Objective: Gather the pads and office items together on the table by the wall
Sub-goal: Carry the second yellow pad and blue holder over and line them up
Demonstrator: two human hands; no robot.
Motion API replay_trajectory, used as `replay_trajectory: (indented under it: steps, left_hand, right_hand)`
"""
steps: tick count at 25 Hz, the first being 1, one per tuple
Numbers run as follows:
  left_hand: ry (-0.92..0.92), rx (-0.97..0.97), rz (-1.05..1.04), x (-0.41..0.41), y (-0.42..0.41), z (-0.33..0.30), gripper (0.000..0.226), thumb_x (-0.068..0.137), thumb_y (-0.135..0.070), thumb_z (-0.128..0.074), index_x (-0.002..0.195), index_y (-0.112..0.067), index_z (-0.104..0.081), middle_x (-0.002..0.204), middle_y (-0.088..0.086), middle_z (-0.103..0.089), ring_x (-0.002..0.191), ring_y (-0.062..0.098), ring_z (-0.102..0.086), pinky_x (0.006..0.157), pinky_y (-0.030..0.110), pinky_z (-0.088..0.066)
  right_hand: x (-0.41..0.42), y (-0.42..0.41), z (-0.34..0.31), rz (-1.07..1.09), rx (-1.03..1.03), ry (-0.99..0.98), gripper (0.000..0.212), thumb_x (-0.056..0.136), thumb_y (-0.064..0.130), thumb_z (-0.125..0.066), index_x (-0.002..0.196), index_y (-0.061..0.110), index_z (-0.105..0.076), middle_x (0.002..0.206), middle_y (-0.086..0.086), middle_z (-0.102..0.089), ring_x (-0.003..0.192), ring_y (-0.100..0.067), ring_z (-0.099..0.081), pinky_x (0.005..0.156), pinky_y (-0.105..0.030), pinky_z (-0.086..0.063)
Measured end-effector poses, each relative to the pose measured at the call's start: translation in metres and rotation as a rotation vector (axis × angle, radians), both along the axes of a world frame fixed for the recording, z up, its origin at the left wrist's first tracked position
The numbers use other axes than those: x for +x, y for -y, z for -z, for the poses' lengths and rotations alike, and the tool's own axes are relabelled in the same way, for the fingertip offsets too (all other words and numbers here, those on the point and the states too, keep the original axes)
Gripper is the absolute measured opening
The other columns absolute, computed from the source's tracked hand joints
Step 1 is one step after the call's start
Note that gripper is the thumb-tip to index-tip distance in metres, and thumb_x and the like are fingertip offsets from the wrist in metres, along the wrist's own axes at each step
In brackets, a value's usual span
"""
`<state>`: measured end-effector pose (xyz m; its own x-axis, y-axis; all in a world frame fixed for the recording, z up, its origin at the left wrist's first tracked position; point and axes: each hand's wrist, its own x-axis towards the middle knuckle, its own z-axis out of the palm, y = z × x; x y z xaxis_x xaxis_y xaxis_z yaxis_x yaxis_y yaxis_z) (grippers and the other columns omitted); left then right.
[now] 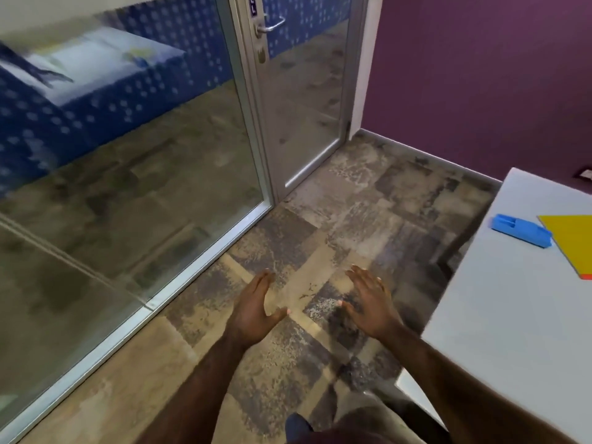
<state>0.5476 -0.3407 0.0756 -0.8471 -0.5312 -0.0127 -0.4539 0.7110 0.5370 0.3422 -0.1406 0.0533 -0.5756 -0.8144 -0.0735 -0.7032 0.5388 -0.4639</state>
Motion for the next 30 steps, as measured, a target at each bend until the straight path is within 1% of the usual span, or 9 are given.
replay_trajectory:
  steps: [5, 8, 12, 14, 17, 21, 24, 28, 30]
  left_hand:
    - [0.01, 0.055, 0.13, -0.077, 0.063, 0.009, 0.087, 0.075, -0.065, -0.061, 0.144, -0.018, -0.036, 0.154, 0.004, -0.034, 0.142, 0.021, -0.031, 0.115, 0.038, -0.029]
    - [0.019, 0.062, 0.198, -0.138, 0.095, 0.008, 0.082, 0.076, -0.057, -0.067, 0.143, -0.019, -0.038, 0.154, 0.005, -0.033, 0.142, 0.021, -0.03, 0.114, 0.03, -0.024]
    - [0.044, 0.077, 0.265, -0.233, 0.132, 0.008, 0.09, 0.07, -0.07, -0.056, 0.143, -0.02, -0.038, 0.152, 0.006, -0.036, 0.141, 0.021, -0.032, 0.115, 0.036, -0.029]
    - [0.048, 0.071, 0.31, -0.277, 0.139, 0.003, 0.09, 0.07, -0.068, -0.059, 0.143, -0.018, -0.039, 0.151, 0.006, -0.037, 0.14, 0.021, -0.033, 0.115, 0.034, -0.027]
    - [0.046, 0.083, 0.362, -0.343, 0.143, 0.0, 0.079, 0.073, -0.049, -0.074, 0.139, -0.018, -0.043, 0.149, 0.004, -0.04, 0.139, 0.02, -0.035, 0.112, 0.026, -0.024]
    - [0.025, 0.082, 0.529, -0.433, 0.132, -0.002, 0.077, 0.073, -0.046, -0.076, 0.138, -0.019, -0.044, 0.148, 0.002, -0.041, 0.138, 0.018, -0.037, 0.113, 0.032, -0.031]
    - [0.007, 0.097, 0.66, -0.502, 0.109, -0.004, 0.075, 0.076, -0.033, -0.079, 0.139, -0.014, -0.044, 0.148, 0.004, -0.04, 0.133, 0.007, -0.032, 0.107, 0.017, -0.022]
    - [0.038, 0.131, 0.853, -0.596, 0.082, 0.004, 0.078, 0.075, -0.037, -0.079, 0.141, -0.015, -0.042, 0.151, 0.006, -0.038, 0.14, 0.018, -0.033, 0.109, 0.02, -0.021]
    - [0.048, 0.141, 0.952, -0.638, 0.067, 0.006, 0.08, 0.076, -0.042, -0.077, 0.143, -0.018, -0.04, 0.152, 0.003, -0.036, 0.14, 0.017, -0.032, 0.108, 0.021, -0.023]
  right_hand:
    - [-0.05, 0.042, 0.013, 0.128, 0.013, 0.011, 0.069, 0.089, 0.053, -0.045, 0.149, 0.024, -0.026, 0.159, 0.0, -0.023, 0.146, -0.02, -0.019, 0.118, -0.047, -0.018]
    - [-0.093, 0.064, 0.025, 0.223, 0.005, 0.03, 0.068, 0.088, 0.048, -0.05, 0.148, 0.025, -0.028, 0.159, 0.0, -0.023, 0.146, -0.021, -0.021, 0.117, -0.048, -0.022]
    - [-0.16, 0.091, 0.032, 0.301, 0.006, 0.056, 0.069, 0.087, 0.046, -0.054, 0.148, 0.023, -0.031, 0.158, 0.0, -0.025, 0.144, -0.022, -0.026, 0.116, -0.043, -0.026]
    - [-0.191, 0.095, 0.03, 0.299, 0.005, 0.053, 0.07, 0.085, 0.047, -0.054, 0.147, 0.021, -0.033, 0.157, -0.002, -0.027, 0.143, -0.023, -0.029, 0.114, -0.044, -0.029]
    - [-0.234, 0.089, 0.016, 0.374, -0.011, 0.032, 0.07, 0.086, 0.044, -0.059, 0.147, 0.021, -0.032, 0.157, -0.003, -0.027, 0.144, -0.023, -0.026, 0.115, -0.042, -0.027]
    - [-0.283, 0.062, 0.001, 0.58, -0.044, 0.008, 0.072, 0.087, 0.044, -0.059, 0.148, 0.02, -0.03, 0.158, -0.003, -0.026, 0.145, -0.021, -0.024, 0.116, -0.043, -0.026]
    - [-0.311, 0.034, 0.0, 0.757, -0.046, 0.007, 0.072, 0.086, 0.043, -0.061, 0.147, 0.019, -0.032, 0.158, -0.003, -0.027, 0.145, -0.021, -0.025, 0.115, -0.043, -0.028]
    - [-0.345, 0.006, 0.001, 0.994, -0.013, 0.031, 0.07, 0.084, 0.046, -0.061, 0.145, 0.025, -0.034, 0.156, 0.0, -0.03, 0.142, -0.02, -0.031, 0.113, -0.043, -0.033]
    - [-0.356, -0.004, -0.002, 1.118, -0.002, 0.038, 0.069, 0.084, 0.046, -0.062, 0.144, 0.027, -0.033, 0.155, 0.002, -0.032, 0.14, -0.019, -0.033, 0.112, -0.042, -0.033]
